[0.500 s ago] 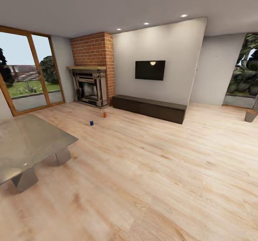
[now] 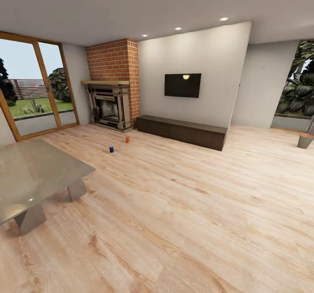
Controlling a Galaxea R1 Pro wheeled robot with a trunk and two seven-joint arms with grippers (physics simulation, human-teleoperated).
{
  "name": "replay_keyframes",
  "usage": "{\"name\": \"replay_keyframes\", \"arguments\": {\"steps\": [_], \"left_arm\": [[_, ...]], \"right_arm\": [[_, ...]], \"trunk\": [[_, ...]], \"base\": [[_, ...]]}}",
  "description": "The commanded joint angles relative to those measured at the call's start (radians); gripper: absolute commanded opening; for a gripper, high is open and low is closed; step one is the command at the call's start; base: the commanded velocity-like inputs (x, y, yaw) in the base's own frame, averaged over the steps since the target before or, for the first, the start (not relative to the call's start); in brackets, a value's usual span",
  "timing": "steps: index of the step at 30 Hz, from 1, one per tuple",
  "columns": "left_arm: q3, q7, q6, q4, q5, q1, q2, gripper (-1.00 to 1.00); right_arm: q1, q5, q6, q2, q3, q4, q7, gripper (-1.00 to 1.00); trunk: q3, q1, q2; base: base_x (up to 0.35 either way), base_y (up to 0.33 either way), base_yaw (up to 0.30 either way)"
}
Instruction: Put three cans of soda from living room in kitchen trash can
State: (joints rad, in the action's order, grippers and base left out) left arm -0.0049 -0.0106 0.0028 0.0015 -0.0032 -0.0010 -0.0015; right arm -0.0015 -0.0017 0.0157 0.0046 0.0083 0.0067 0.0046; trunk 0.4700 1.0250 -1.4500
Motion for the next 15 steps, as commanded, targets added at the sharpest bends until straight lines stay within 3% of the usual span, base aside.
{"name": "replay_keyframes", "arguments": {"steps": [1,8,15], "left_arm": [[0.000,0.000,0.000,0.000,0.000,0.000,0.000,1.00],[0.000,0.000,-0.001,0.000,0.000,0.000,0.000,1.00],[0.009,-0.001,0.018,-0.040,0.011,-0.041,0.007,1.00]], "right_arm": [[0.000,0.000,0.000,0.000,0.000,0.000,0.000,1.00],[0.000,0.000,-0.002,0.000,0.000,0.000,0.000,1.00],[-0.040,0.007,-0.041,-0.039,-0.003,-0.040,0.034,1.00]], "trunk": [[0.000,0.000,0.000],[0.000,0.000,0.000],[0.000,0.000,0.000]], "base": [[0.000,0.000,0.000],[0.000,0.000,0.000],[0.000,0.000,0.000]]}}
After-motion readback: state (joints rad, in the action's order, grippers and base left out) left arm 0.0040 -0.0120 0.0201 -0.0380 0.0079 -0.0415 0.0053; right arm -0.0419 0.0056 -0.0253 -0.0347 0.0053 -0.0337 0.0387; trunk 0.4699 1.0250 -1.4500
